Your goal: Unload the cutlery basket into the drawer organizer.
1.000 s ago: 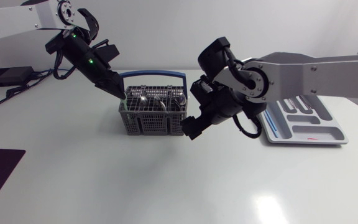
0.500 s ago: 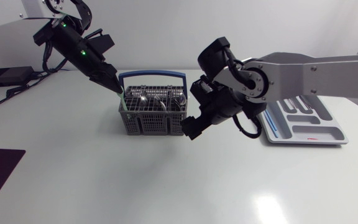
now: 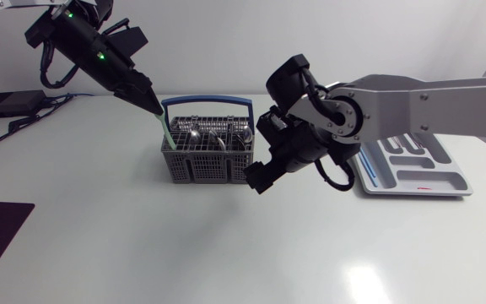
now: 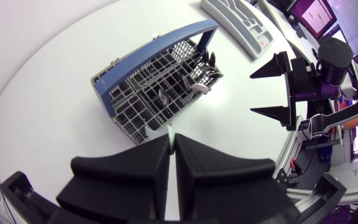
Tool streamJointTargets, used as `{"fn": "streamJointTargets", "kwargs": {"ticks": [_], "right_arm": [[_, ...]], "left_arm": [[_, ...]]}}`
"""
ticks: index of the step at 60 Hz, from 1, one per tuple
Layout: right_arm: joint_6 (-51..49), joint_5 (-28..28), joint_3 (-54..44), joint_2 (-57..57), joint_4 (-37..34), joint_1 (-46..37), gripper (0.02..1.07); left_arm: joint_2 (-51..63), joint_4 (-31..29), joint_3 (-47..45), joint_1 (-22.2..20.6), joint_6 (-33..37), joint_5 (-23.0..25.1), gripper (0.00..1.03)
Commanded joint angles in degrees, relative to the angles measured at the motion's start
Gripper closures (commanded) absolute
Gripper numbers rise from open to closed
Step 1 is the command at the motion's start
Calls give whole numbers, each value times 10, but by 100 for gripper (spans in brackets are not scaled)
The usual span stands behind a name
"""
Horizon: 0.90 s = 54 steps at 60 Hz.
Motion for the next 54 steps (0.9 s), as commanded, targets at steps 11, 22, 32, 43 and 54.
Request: {"fn": "streamJointTargets", "kwargs": {"ticks": [11, 22, 32, 43, 54], "right_arm": [[-9, 2, -16, -13, -6, 4, 7], [-14, 4, -21, -22, -3, 4, 7], [-31, 3, -45, -48, 22, 5, 7], [-55, -11, -82, -89, 52, 9, 7], [-70, -34, -115, -124, 61, 8, 7]], "left_arm": [[-34, -11, -17, -6, 5, 2, 99], [-77, -7, -39, -6, 5, -7, 99], [-176, 60, -143, -35, 10, -19, 99], [-279, 166, -278, -86, 24, -20, 99], [-306, 211, -350, -141, 30, -27, 99]]}}
